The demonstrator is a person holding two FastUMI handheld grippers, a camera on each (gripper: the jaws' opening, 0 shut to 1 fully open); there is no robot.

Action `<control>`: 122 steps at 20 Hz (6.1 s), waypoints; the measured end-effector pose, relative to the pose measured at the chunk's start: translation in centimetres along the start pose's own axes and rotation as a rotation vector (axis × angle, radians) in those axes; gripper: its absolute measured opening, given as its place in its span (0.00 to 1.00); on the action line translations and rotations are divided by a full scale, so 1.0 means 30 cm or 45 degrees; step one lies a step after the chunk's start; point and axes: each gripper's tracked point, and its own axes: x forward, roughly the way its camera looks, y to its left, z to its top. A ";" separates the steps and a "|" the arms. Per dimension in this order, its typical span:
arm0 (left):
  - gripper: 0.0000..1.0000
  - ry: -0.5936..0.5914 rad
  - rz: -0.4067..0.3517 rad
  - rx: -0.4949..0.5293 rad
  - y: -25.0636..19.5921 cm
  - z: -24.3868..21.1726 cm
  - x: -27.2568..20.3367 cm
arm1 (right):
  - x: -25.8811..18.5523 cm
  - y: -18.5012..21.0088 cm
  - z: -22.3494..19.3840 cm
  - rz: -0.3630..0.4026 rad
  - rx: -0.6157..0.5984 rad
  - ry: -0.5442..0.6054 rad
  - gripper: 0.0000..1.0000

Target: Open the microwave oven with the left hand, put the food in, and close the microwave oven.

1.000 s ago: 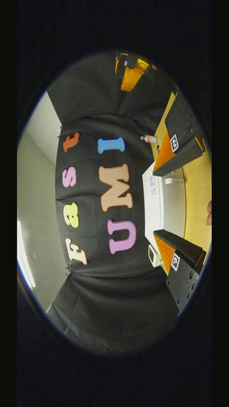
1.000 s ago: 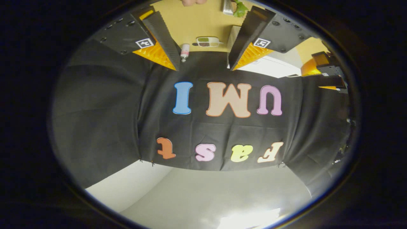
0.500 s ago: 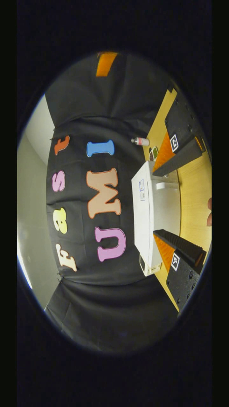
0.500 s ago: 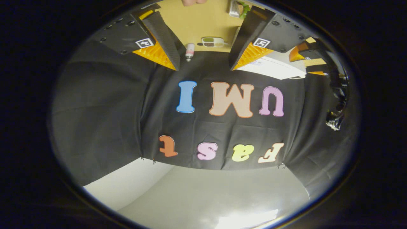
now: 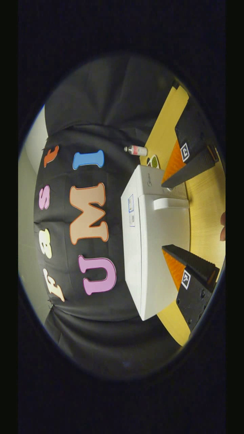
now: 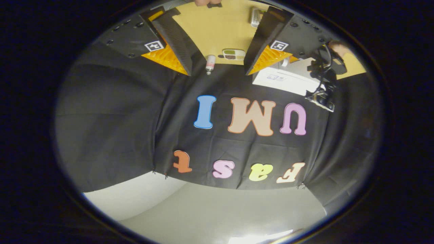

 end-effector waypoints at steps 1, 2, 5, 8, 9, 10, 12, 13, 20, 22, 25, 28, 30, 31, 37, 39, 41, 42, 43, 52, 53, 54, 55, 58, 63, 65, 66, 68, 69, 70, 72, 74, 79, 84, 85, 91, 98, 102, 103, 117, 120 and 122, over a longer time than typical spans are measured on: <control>0.99 0.012 0.008 -0.015 0.000 -0.025 0.036 | -0.016 -0.005 -0.010 0.005 -0.009 0.006 0.96; 0.99 0.037 0.015 -0.031 -0.002 -0.058 0.067 | -0.035 -0.022 -0.029 0.013 -0.023 0.015 0.96; 1.00 0.078 0.034 -0.034 -0.014 -0.123 0.145 | -0.068 -0.057 -0.054 0.019 -0.075 0.038 0.96; 0.99 0.114 0.001 -0.029 -0.045 -0.171 0.200 | -0.068 -0.070 -0.066 0.004 -0.101 0.051 0.96; 0.99 0.124 -0.013 -0.045 -0.058 -0.184 0.211 | -0.071 -0.079 -0.069 0.000 -0.111 0.060 0.96; 0.98 0.129 -0.003 -0.055 -0.056 -0.191 0.217 | -0.077 -0.086 -0.074 -0.003 -0.121 0.066 0.96; 0.96 0.140 0.014 -0.073 -0.057 -0.207 0.220 | -0.078 -0.102 -0.067 -0.017 -0.133 0.057 0.97; 0.96 0.142 0.013 -0.079 -0.062 -0.212 0.222 | -0.080 -0.110 -0.066 -0.025 -0.134 0.050 0.97; 0.21 0.164 -0.022 -0.044 -0.092 -0.225 0.222 | -0.074 -0.105 -0.066 -0.035 -0.148 0.049 0.97; 0.15 0.170 -0.052 -0.052 -0.093 -0.235 0.234 | -0.061 -0.101 -0.059 -0.032 -0.182 0.044 0.97; 0.04 0.176 -0.124 -0.094 -0.108 -0.237 0.224 | -0.047 -0.097 -0.045 -0.024 -0.195 0.033 0.97; 0.01 0.166 -0.149 -0.086 -0.102 -0.224 0.221 | -0.058 -0.099 -0.052 -0.030 -0.172 0.028 0.97; 0.01 0.171 -0.149 -0.079 -0.102 -0.226 0.219 | -0.058 -0.105 -0.054 -0.033 -0.170 0.024 0.97; 0.00 0.173 -0.152 -0.073 -0.098 -0.226 0.214 | -0.059 -0.103 -0.054 -0.033 -0.169 0.024 0.97; 0.00 0.142 -0.213 -0.037 -0.059 -0.269 -0.046 | -0.039 -0.097 -0.056 -0.036 -0.129 0.016 0.97; 0.01 0.210 -0.245 -0.083 -0.035 -0.301 -0.130 | -0.029 -0.072 -0.066 -0.015 -0.105 0.023 0.97; 0.01 0.242 -0.289 -0.059 -0.008 -0.312 -0.202 | -0.017 -0.042 -0.052 -0.001 -0.087 0.016 0.97; 0.01 0.261 -0.306 -0.059 0.013 -0.323 -0.246 | -0.010 -0.025 -0.047 0.012 -0.075 0.006 0.97; 0.01 0.270 -0.311 -0.074 0.042 -0.327 -0.286 | -0.003 -0.007 -0.047 0.024 -0.066 0.005 0.97; 0.00 0.355 -0.205 -0.061 0.313 -0.394 -0.561 | 0.000 0.223 -0.111 0.108 0.057 0.035 0.97; 0.00 0.360 -0.197 -0.059 0.344 -0.401 -0.580 | -0.003 0.244 -0.114 0.112 0.064 0.035 0.97; 0.01 0.362 -0.187 -0.058 0.378 -0.406 -0.598 | -0.004 0.267 -0.126 0.116 0.069 0.035 0.97; 0.01 0.360 -0.172 -0.054 0.409 -0.410 -0.617 | -0.008 0.287 -0.132 0.119 0.072 0.035 0.97; 0.00 0.351 -0.086 -0.090 0.534 -0.418 -0.659 | -0.019 0.342 -0.147 0.123 0.077 0.046 0.97; 0.00 0.349 0.048 -0.098 0.712 -0.439 -0.711 | -0.041 0.418 -0.176 0.143 0.068 0.067 0.97; 0.00 0.340 0.057 -0.142 0.753 -0.447 -0.728 | -0.050 0.443 -0.199 0.152 0.068 0.083 0.97; 0.00 0.340 0.061 -0.150 0.769 -0.451 -0.731 | -0.055 0.454 -0.208 0.157 0.067 0.088 0.97; 0.00 0.334 0.056 -0.150 0.780 -0.453 -0.739 | -0.065 0.474 -0.232 0.166 0.059 0.099 0.97; 0.00 0.334 0.053 -0.151 0.781 -0.453 -0.733 | -0.065 0.481 -0.241 0.170 0.054 0.106 0.97; 0.00 0.325 0.052 -0.153 0.783 -0.451 -0.736 | -0.065 0.486 -0.256 0.173 0.051 0.119 0.97; 0.03 0.317 0.033 -0.162 0.777 -0.445 -0.734 | -0.067 0.503 -0.272 0.181 0.062 0.140 0.97; 0.22 0.316 0.042 -0.193 0.785 -0.458 -0.729 | -0.062 0.513 -0.277 0.185 0.058 0.147 0.97; 0.67 0.281 0.052 -0.116 0.779 -0.443 -0.746 | -0.043 0.526 -0.334 0.206 0.035 0.198 0.97; 0.70 0.222 0.051 -0.063 0.783 -0.358 -0.806 | -0.036 0.514 -0.462 0.212 -0.004 0.293 0.97; 0.72 0.211 0.046 -0.072 0.777 -0.338 -0.823 | -0.031 0.513 -0.488 0.219 -0.010 0.314 0.97; 0.78 0.010 0.118 -0.176 0.773 -0.098 -0.897 | -0.015 0.499 -0.697 0.251 -0.066 0.475 0.98; 0.87 -0.203 0.103 -0.173 0.760 0.151 -0.911 | -0.018 0.481 -0.955 0.288 -0.129 0.656 0.98; 0.87 -0.275 0.085 -0.151 0.721 0.229 -0.919 | -0.033 0.460 -1.080 0.276 -0.100 0.758 0.99; 0.92 -0.289 0.086 -0.145 0.721 0.240 -0.921 | -0.033 0.449 -1.111 0.263 -0.087 0.783 0.99; 0.92 -0.307 0.087 -0.125 0.699 0.264 -0.906 | -0.025 0.413 -1.189 0.266 -0.077 0.881 0.53; 0.92 -0.309 0.095 -0.118 0.706 0.264 -0.905 | -0.029 0.425 -1.191 0.285 -0.096 0.893 0.39; 0.92 -0.306 0.090 -0.114 0.701 0.263 -0.901 | -0.032 0.413 -1.183 0.269 -0.102 0.891 0.39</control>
